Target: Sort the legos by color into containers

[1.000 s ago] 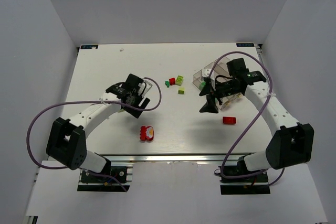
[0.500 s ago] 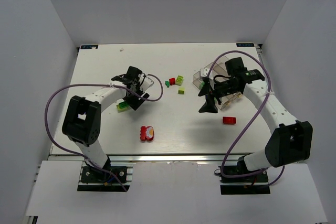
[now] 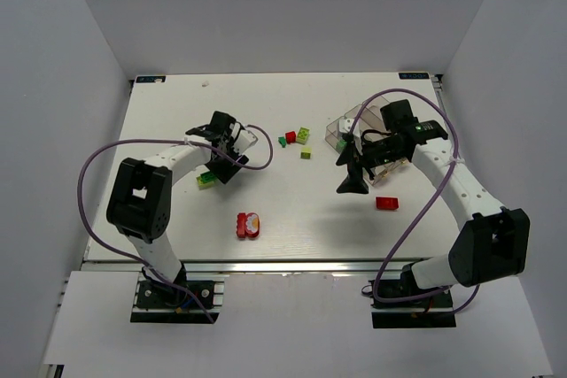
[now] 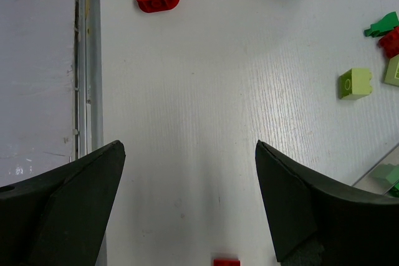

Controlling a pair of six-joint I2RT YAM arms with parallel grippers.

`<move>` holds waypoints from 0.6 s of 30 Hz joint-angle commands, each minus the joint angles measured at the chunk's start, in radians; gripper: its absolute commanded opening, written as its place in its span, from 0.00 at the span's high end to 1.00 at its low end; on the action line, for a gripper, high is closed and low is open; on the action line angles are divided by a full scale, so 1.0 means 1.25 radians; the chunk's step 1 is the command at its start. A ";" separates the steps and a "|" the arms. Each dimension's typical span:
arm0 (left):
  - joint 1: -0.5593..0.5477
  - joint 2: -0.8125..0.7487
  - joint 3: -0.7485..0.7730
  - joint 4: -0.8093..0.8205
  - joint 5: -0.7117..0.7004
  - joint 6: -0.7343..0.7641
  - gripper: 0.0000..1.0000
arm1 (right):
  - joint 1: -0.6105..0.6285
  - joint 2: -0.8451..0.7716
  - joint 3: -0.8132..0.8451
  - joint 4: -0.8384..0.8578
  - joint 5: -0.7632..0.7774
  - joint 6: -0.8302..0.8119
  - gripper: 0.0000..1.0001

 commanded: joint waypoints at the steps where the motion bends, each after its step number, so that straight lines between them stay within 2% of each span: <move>1: 0.006 -0.002 -0.012 0.015 0.026 0.012 0.25 | 0.002 -0.015 0.012 0.009 -0.004 0.003 0.11; 12: 0.021 0.006 -0.020 0.026 0.024 0.007 0.31 | 0.002 -0.013 0.015 0.010 -0.004 0.002 0.11; 18: 0.026 0.005 -0.029 0.037 0.021 0.005 0.49 | 0.002 -0.014 0.015 0.013 -0.008 0.003 0.11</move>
